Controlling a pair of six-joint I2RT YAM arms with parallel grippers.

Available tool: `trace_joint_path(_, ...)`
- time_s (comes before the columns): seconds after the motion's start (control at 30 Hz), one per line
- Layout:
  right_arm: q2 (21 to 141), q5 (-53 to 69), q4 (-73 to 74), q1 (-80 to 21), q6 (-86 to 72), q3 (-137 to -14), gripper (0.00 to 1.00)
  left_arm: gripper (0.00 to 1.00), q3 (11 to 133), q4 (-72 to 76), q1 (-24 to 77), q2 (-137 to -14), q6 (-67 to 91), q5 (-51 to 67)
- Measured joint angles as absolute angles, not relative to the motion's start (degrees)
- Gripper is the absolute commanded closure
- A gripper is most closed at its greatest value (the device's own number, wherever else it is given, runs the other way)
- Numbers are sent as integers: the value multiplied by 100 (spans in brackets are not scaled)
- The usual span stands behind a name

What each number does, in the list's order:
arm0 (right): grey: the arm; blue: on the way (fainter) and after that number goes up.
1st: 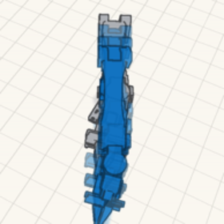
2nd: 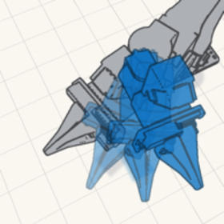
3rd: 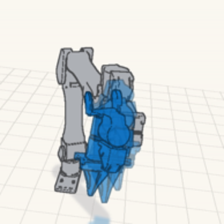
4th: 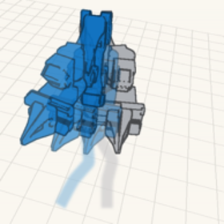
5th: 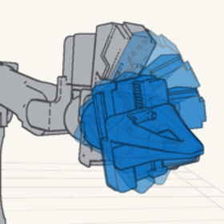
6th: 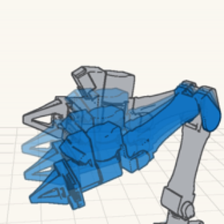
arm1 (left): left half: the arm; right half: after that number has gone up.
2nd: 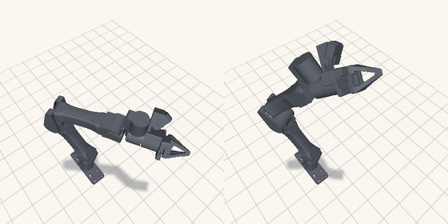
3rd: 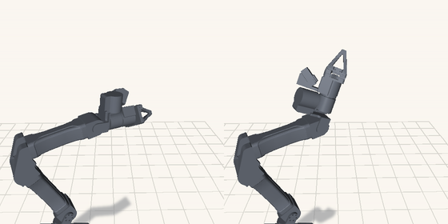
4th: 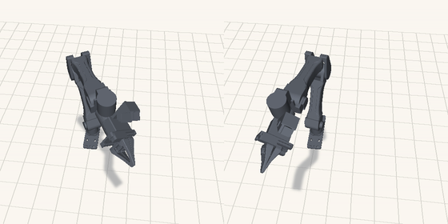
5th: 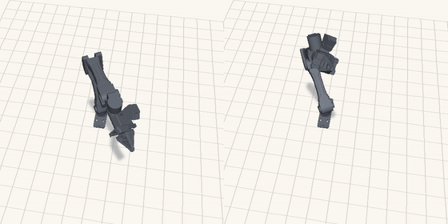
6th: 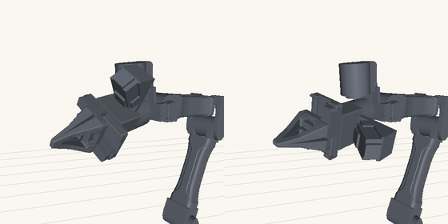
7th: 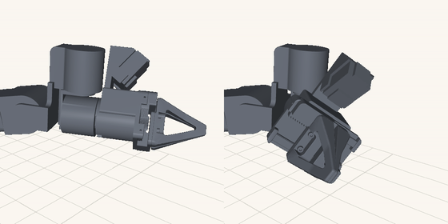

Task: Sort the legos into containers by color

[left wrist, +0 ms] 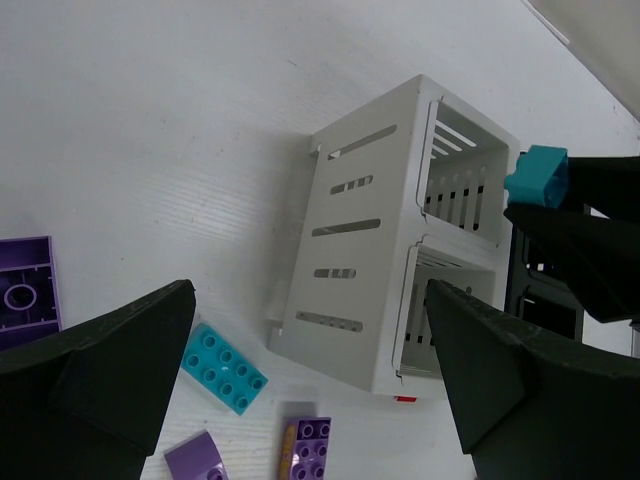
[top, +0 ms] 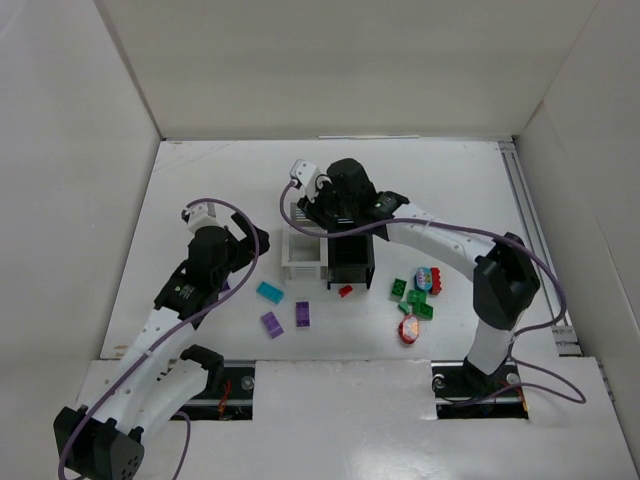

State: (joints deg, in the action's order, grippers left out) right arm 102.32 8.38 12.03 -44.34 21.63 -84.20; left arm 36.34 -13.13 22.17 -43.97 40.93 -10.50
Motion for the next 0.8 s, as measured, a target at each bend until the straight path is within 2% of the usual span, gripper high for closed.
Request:
trace_joint_path(0.07, 10359, 851, 1205, -4434, 2163, -8530, 43, 0, 3634, -1315, 2217, -4397, 4097, -1050)
trace_joint_path(0.17, 10427, 891, 1251, -4434, 2163, -8597, 34, 0, 3634, -1337, 2217, -4397, 4099, -1048)
trace_joint_path(0.2, 10427, 897, 1271, -4434, 2167, -8611, 27, 0, 3634, -1354, 2217, -4394, 4099, -1048)
trace_joint_path(0.37, 10156, 834, 1350, -4434, 2193, -8543, 26, 0, 3634, -1367, 2217, -4346, 4106, -1050)
trace_joint_path(0.5, 9467, 493, 1457, -4436, 2196, -8239, 26, 0, 3634, -1494, 2217, -4379, 4235, -1044)
trace_joint_path(0.57, 8969, 117, 1542, -4436, 2147, -7955, 23, 0, 3634, -1588, 2217, -4466, 4344, -1026)
trace_joint_path(0.7, 7964, -814, 1887, -4418, 1946, -7314, 19, 12, 3411, -1745, 2217, -4652, 4580, -882)
trace_joint_path(0.8, 7367, -1369, 2193, -4274, 1774, -6842, 18, 13, 3009, -1767, 2224, -4672, 4759, -727)
